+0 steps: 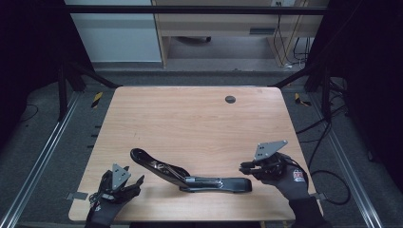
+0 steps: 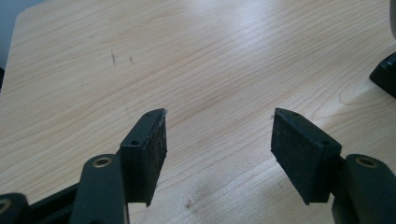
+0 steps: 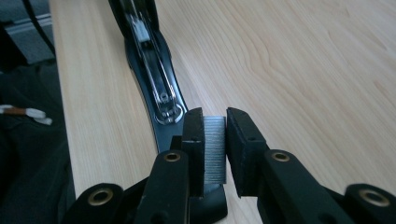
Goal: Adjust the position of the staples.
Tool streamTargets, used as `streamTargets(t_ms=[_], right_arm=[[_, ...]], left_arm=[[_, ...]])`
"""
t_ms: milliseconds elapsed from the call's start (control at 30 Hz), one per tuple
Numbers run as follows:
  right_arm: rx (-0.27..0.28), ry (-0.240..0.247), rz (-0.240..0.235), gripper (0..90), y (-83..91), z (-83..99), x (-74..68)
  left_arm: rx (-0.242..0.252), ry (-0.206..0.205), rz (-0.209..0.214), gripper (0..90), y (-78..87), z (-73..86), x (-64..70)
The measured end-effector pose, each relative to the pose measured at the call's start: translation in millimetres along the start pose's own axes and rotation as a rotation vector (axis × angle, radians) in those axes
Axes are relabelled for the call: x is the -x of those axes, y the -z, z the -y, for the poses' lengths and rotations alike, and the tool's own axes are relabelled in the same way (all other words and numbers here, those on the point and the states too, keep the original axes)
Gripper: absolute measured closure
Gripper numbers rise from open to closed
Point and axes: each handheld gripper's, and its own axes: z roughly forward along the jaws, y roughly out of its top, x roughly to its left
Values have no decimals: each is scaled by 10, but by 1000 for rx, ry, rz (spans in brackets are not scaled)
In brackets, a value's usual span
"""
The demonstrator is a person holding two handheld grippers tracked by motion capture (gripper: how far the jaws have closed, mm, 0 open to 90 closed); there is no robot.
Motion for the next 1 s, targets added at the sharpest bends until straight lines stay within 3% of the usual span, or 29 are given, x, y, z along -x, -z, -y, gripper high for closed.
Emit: streamTargets(t_ms=[133,600,900,1000], right_arm=[[17,21,-44,780,-33,-82,13],[-17,156,-160,780,-272,-483,-32],[-54,206,-189,781,-485,-589,-62],[-52,203,-197,781,-522,-605,-72]], left_arm=[[1,0,0,353,-1,0,2],[-1,-1,1,353,-4,1,-1],[-1,-3,1,353,-4,1,0],[-3,-4,1,353,-5,2,0]])
